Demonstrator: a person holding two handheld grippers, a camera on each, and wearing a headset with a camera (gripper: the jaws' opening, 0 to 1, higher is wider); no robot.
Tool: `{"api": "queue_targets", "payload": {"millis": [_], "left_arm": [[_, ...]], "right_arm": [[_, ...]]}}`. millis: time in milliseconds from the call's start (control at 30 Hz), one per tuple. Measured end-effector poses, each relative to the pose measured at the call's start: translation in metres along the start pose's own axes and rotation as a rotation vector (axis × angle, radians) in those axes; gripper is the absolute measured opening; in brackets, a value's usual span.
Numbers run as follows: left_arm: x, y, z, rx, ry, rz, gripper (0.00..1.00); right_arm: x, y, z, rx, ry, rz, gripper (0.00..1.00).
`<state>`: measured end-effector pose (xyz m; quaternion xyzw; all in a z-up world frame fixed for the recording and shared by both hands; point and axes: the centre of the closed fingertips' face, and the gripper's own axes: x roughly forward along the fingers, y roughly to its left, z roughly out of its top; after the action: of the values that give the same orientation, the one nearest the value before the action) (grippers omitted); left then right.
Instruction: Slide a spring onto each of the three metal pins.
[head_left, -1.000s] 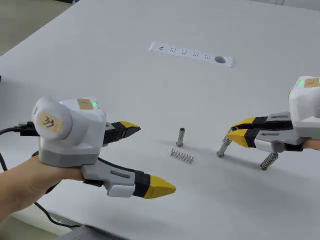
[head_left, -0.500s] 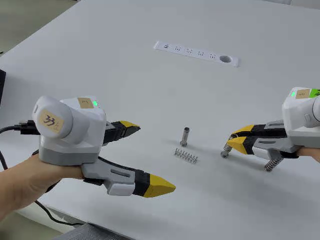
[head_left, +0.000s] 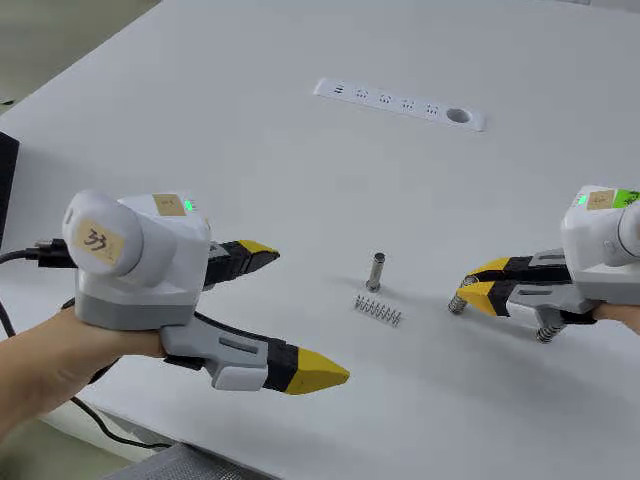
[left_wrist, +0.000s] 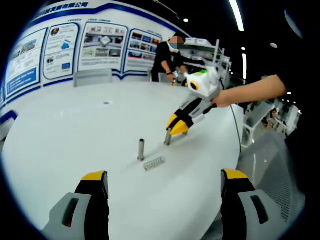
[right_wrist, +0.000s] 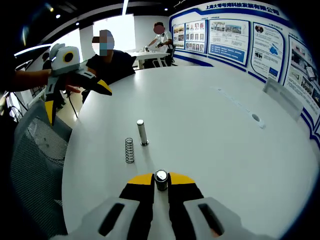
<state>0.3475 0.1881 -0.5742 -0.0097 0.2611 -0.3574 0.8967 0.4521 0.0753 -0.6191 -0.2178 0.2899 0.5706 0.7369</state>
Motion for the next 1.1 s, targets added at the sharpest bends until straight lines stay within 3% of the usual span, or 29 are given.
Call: {"api": "queue_targets", "payload": {"millis": [300,533,700,933,1000,1100], "left_arm": [[-0.004,0.005,-0.006,0.007,0.020,0.022,0.95],[-0.006,0.001,-0.006,0.008,0.025,0.021,0.94],[-0.009,0.000,0.000,0.009,0.001,0.023,0.93],[-0.012,0.002,0.003,0.017,-0.004,0.024,0.93],[-0.013,0.003,0.003,0.021,-0.003,0.023,0.93],[-0.016,0.007,0.003,0.016,-0.006,0.028,0.93]], "right_arm": [[0.002,-0.001,-0.003,0.004,0.005,-0.007,0.11],[0.001,-0.002,-0.004,0.007,0.011,-0.012,0.12],[-0.006,-0.005,-0.001,0.020,0.002,-0.028,0.16],[-0.027,-0.005,0.030,0.037,-0.097,-0.050,0.17],[-0.029,0.002,0.042,0.049,-0.139,-0.045,0.17],[-0.024,0.020,0.051,0.039,-0.160,-0.014,0.17]]}}
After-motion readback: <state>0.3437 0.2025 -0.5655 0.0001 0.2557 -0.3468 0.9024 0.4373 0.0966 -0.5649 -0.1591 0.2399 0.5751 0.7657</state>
